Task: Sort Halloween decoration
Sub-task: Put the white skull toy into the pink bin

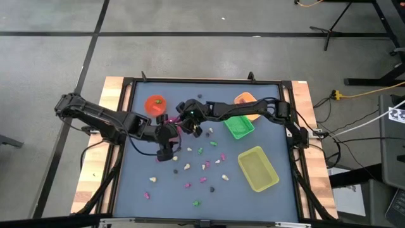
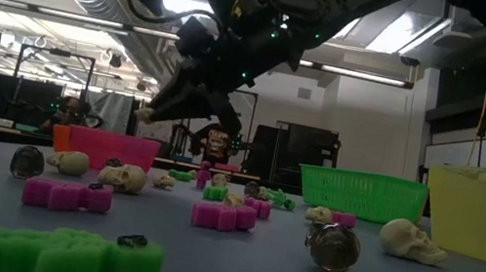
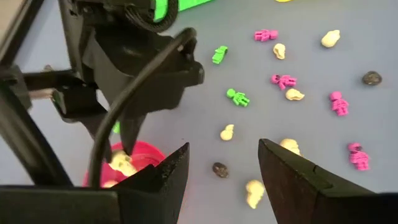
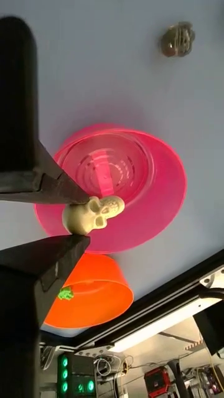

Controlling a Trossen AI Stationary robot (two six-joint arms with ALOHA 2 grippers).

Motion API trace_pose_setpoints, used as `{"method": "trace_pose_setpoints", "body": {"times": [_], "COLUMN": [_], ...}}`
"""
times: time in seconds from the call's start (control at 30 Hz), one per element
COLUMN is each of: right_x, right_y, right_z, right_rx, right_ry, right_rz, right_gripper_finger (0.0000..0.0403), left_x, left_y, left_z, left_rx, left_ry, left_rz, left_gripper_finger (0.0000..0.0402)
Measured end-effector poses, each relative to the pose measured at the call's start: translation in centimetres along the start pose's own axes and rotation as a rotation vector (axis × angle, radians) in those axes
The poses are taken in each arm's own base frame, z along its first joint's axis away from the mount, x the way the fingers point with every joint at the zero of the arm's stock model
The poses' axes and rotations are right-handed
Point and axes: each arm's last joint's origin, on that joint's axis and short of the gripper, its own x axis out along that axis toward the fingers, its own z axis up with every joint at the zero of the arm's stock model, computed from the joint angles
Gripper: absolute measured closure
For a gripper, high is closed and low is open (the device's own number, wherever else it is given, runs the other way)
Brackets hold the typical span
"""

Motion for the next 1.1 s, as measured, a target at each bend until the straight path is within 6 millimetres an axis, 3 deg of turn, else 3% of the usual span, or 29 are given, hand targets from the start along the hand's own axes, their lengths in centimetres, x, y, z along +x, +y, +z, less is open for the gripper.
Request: {"method": "trace_pose_setpoints", "body": {"times": [0.5,1.1], "right_x": [0.0,0.0], "right_y": [0.0,0.0], "right_z": [0.0,0.0], "right_rx": [0.000,0.001], "right_ry": [-0.001,0.002], "right_rz": [0.000,0.005], "right_gripper_finger": [0.0207,0.0196], "left_x": [-0.9,-1.6], "left_y": [-2.2,-3.5], "left_z": [-1.7,-2.3], "left_rx": [-0.181,-0.250], "left_ry": [0.061,0.047], "left_rz": [-0.035,-0.046], "left_gripper_finger": [0.0226,0.0226]}}
